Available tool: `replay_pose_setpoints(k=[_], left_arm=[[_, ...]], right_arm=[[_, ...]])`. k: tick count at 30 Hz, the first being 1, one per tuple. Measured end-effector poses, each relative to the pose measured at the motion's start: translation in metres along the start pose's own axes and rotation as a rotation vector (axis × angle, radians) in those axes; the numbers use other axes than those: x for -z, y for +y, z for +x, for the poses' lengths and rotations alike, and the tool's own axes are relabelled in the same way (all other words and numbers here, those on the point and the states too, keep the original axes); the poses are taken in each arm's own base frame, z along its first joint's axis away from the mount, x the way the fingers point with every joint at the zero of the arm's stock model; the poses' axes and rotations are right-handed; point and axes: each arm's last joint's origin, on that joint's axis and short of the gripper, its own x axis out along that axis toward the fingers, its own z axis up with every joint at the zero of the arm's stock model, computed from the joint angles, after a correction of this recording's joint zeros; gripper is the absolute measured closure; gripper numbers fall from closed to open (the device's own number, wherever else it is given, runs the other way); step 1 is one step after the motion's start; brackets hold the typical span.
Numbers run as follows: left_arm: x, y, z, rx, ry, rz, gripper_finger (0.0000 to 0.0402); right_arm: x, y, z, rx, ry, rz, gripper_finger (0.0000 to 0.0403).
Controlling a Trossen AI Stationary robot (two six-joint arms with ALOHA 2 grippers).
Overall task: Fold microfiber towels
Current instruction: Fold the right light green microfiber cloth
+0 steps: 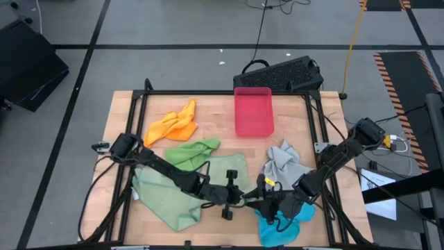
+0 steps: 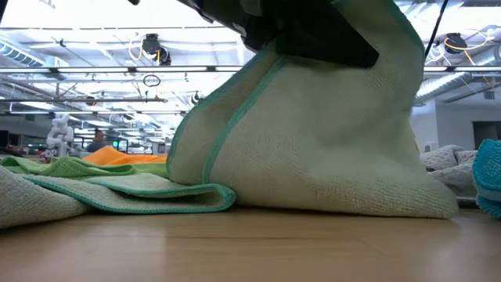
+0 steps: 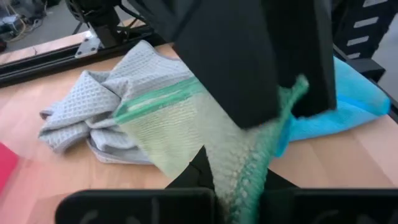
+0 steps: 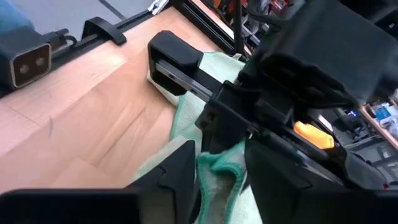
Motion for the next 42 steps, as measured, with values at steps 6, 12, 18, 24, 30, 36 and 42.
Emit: replay_pose_setpoints(k=[6, 12, 18, 24, 30, 36, 42], left_arm=[[0.001, 0.001, 0.000, 0.022, 0.005, 0.003, 0.0388], [0.001, 0.001, 0.000, 0.033, 0.005, 0.003, 0.0391], [0.001, 0.000, 0.000, 0.043, 0.004, 0.004, 0.0394], [0.000, 0.000, 0.000, 0.042, 0.003, 0.003, 0.0388], [0.000, 0.002, 0.000, -0.021, 0.001, -0.042, 0.0381], [0.003, -0.004, -0.002, -0.063, 0.029, -0.046, 0.0314], [-0.004, -0.008, -0.029, -0.160, 0.130, -0.042, 0.0240]], right_arm=[[0.002, -0.003, 0.002, 0.008, 0.015, -0.017, 0.0307], [0.005, -0.004, 0.003, 0.006, 0.042, -0.031, 0.0303], [0.006, -0.005, 0.004, 0.010, 0.044, -0.013, 0.0326], [0.006, -0.005, 0.004, 0.012, 0.046, -0.005, 0.0396], [0.001, -0.011, -0.002, 0.038, 0.024, 0.036, 0.0395], [-0.003, -0.030, -0.023, 0.076, 0.032, 0.116, 0.0398], [0.000, -0.047, -0.048, 0.068, 0.082, 0.181, 0.0400]])
